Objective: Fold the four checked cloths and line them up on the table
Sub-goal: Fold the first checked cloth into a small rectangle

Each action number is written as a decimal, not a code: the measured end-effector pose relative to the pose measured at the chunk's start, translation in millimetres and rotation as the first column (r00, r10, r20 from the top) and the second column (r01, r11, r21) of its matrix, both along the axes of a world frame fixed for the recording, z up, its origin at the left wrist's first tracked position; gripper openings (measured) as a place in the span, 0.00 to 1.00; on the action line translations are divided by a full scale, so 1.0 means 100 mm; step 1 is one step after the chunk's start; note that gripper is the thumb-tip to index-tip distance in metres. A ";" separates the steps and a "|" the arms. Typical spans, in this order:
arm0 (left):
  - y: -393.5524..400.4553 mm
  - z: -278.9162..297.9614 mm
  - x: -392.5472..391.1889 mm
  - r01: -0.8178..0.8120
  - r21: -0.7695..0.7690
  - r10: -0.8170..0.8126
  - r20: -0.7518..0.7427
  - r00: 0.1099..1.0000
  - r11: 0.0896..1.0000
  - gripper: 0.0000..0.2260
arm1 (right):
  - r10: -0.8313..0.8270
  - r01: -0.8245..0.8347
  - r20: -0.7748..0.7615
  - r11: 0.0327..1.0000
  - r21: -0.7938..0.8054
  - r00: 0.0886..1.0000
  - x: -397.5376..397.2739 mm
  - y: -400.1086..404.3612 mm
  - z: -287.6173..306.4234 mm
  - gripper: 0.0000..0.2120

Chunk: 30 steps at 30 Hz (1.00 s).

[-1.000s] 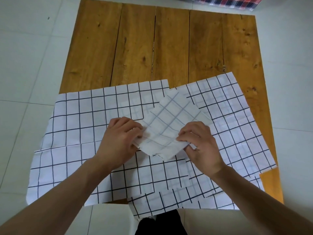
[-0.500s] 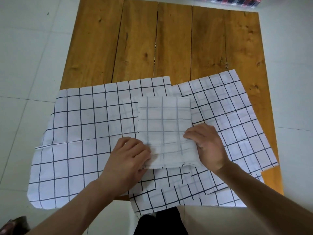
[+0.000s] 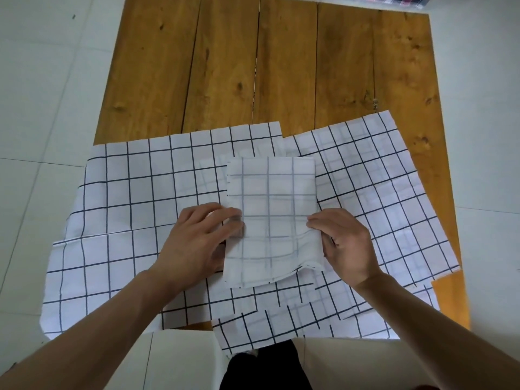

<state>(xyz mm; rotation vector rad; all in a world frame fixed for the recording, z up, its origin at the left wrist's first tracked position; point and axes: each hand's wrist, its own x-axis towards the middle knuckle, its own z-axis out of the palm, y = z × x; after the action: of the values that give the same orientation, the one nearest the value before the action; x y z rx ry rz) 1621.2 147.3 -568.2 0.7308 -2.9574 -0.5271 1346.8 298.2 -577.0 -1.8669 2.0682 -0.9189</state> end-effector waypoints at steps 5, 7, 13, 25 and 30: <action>-0.02 -0.08 -0.04 -0.016 -0.047 0.010 -0.121 0.993 0.999 0.15 | -0.003 0.003 -0.001 1.000 -0.009 1.000 0.01 -0.01 0.00 0.12; -0.03 -0.09 -0.07 -0.046 -0.043 0.038 -0.163 0.986 0.998 0.12 | -0.004 0.004 -0.012 1.000 -0.005 1.000 -0.01 -0.01 -0.01 0.11; -0.09 -0.02 -0.11 -0.064 0.053 0.076 -0.258 0.963 0.997 0.20 | -0.018 0.019 -0.023 0.998 0.061 1.000 -0.10 -0.01 -0.07 0.08; -0.15 -0.11 -0.11 -0.124 0.016 0.123 -0.304 0.945 0.992 0.08 | -0.284 0.266 0.107 0.951 0.159 0.953 0.02 -0.13 0.04 0.12; -0.16 0.00 -0.23 -0.328 0.206 0.369 -0.209 0.906 0.922 0.12 | -0.384 0.338 0.243 0.917 0.212 0.891 0.07 -0.17 0.12 0.08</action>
<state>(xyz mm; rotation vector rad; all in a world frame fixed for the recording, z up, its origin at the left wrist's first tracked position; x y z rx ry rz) 1597.7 131.1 -567.8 1.0974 -2.4972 -0.7741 1354.0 281.5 -565.3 -1.2059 2.2668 -0.9906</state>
